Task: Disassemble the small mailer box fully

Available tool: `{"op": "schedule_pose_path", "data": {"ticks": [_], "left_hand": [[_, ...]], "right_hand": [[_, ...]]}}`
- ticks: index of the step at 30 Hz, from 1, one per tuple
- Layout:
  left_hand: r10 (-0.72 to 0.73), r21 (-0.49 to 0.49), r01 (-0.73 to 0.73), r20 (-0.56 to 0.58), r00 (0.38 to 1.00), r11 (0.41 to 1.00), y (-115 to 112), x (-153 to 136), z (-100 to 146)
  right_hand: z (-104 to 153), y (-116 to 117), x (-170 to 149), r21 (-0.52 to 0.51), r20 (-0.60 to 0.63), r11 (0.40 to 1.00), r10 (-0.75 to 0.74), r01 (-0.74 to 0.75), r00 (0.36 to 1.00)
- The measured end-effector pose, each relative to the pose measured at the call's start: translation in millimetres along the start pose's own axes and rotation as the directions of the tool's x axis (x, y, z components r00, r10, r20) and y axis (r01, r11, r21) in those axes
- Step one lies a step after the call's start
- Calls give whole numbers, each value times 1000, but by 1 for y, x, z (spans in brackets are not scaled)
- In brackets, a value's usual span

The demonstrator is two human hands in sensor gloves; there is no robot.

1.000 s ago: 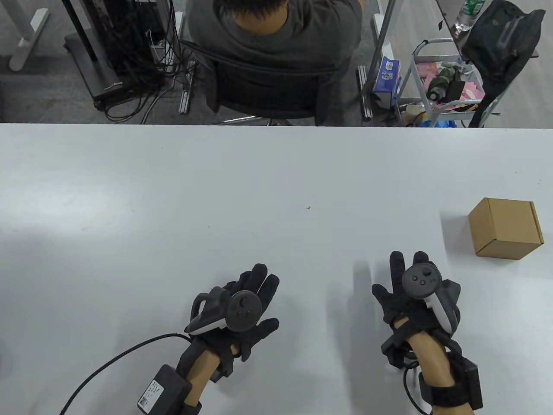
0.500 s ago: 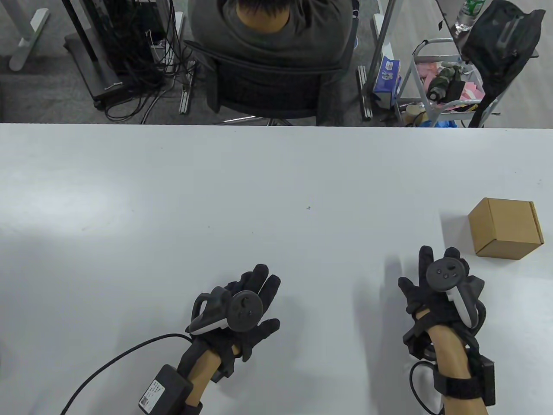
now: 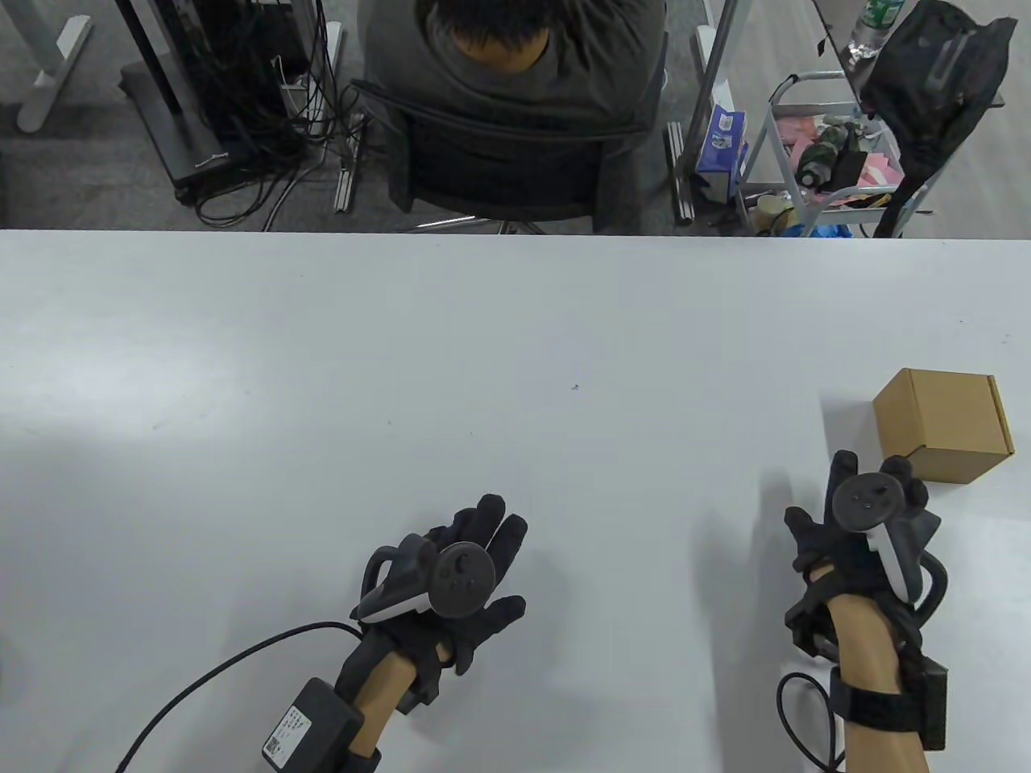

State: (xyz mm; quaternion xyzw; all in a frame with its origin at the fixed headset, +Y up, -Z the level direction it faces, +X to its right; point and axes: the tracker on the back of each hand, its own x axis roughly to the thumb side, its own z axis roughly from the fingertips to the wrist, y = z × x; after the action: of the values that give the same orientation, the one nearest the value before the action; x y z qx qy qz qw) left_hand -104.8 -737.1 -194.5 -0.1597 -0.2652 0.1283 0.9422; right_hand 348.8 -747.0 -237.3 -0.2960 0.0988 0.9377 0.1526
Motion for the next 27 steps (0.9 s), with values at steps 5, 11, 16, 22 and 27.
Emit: {"op": "schedule_pose_path", "data": {"ticks": [5, 11, 16, 22, 27], "left_hand": [[0, 9, 0, 4, 1000, 1000, 1, 3, 0], [-32, -1, 32, 19, 999, 999, 0, 8, 0], [-28, -3, 28, 23, 999, 1000, 0, 10, 0], [-28, -5, 28, 17, 999, 1000, 0, 6, 1], [-33, -5, 33, 12, 999, 999, 1, 4, 2]], "right_hand": [[-7, -12, -16, -35, -58, 999, -23, 21, 998], [-15, -25, -32, -42, -100, 996, -76, 72, 992], [-25, -36, -35, -78, -114, 997, -10, 1, 993], [-41, -48, -30, -55, -94, 998, 6, -12, 996], [-65, -64, -24, -71, -121, 994, 74, -83, 990]]}}
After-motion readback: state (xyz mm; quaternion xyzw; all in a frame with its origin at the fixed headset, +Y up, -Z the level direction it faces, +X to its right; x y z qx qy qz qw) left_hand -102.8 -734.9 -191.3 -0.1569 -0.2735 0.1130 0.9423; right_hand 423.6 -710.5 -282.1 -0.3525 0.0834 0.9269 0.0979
